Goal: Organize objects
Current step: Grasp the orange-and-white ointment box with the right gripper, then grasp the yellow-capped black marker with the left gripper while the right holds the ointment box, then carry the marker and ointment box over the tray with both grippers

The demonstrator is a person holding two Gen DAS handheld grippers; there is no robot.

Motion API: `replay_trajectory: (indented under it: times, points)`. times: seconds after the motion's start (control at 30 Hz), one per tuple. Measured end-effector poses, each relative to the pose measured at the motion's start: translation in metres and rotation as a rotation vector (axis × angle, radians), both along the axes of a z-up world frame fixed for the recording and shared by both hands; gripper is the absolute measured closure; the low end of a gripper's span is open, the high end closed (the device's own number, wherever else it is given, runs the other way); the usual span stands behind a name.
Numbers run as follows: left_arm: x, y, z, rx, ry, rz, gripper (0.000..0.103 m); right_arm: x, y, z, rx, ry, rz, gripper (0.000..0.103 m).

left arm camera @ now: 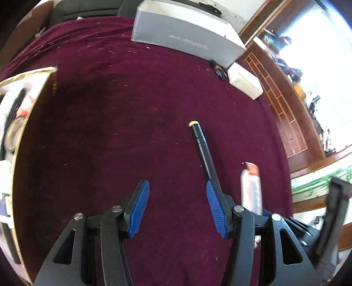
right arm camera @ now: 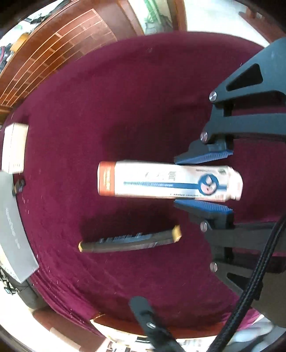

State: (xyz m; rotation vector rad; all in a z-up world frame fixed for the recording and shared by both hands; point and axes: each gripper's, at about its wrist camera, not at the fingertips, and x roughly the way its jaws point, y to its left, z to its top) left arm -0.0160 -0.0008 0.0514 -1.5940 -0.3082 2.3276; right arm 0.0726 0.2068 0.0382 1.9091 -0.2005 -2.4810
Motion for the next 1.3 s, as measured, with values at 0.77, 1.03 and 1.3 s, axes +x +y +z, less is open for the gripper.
replay_trajectory:
  times: [0.77,1.03,1.3]
  points:
    - [-0.008,0.077,-0.024,-0.271,0.133,-0.262,0.092,0.001,0.048,-0.016,-0.145,-0.015,-0.157,0.066]
    - [0.007,0.036,-0.014,-0.167,0.086,-0.212,0.092,-0.009,0.023,-0.017,-0.004,0.002,-0.082,0.073]
    - [0.021,0.006,0.008,-0.097,0.111,-0.185,0.092,-0.001,0.027,-0.009,-0.153,0.009,-0.088,0.075]
